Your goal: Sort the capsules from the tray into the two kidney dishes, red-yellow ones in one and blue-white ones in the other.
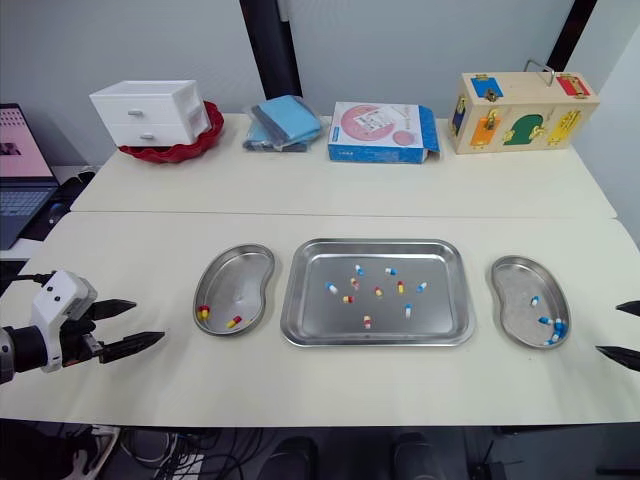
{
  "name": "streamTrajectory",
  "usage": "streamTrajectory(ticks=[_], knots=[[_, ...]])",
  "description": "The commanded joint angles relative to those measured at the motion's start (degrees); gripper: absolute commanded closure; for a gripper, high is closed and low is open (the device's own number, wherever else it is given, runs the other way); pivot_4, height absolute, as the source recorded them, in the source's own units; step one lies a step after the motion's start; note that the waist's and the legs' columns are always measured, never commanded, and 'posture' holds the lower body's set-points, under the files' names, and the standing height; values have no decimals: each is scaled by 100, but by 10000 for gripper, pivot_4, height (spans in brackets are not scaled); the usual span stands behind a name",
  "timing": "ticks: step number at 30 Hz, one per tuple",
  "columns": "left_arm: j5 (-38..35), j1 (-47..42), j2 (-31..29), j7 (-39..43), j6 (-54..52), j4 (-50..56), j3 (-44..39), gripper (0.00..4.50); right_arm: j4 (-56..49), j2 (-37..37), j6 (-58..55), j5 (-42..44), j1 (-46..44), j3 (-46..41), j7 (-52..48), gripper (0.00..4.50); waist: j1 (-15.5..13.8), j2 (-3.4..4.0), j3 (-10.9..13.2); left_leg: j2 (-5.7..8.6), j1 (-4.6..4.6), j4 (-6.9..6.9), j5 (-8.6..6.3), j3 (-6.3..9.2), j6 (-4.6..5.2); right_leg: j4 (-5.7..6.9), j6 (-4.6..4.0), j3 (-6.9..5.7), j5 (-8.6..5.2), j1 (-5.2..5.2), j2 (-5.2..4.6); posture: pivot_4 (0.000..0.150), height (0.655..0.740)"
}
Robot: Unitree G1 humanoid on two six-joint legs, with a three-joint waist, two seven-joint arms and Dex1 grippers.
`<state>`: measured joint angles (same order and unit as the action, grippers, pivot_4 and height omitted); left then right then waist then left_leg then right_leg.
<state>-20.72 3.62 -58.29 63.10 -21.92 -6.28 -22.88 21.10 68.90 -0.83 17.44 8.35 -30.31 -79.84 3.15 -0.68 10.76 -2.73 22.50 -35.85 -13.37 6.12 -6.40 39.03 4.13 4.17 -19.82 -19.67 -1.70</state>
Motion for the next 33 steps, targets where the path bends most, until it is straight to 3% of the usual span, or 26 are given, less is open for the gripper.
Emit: streamTrajectory(ticks=[1, 21, 33], knots=[[-66, 21, -38, 2, 4, 65, -184, 0, 28, 35, 118, 35, -108, -170, 54, 396, 0, 0, 0, 0, 0, 0, 0, 0, 0, 0, 0, 0, 0, 0, 0, 1500, 7400], [-270, 79, 63, 111, 273, -355, -485, 0, 21, -136, 91, 76, -63, -194, 186, 396, 8, 0, 0, 0, 0, 0, 0, 0, 0, 1, 0, 0, 0, 0, 0, 1500, 7400], [-640, 255, 42, 534, -90, -217, -588, 0, 51, -171, 51, 90, -119, -177, 351, 396, 10, 1, 0, 0, -1, 0, 0, 0, 0, 1, 0, 0, 0, 0, 0, 1500, 7400]])
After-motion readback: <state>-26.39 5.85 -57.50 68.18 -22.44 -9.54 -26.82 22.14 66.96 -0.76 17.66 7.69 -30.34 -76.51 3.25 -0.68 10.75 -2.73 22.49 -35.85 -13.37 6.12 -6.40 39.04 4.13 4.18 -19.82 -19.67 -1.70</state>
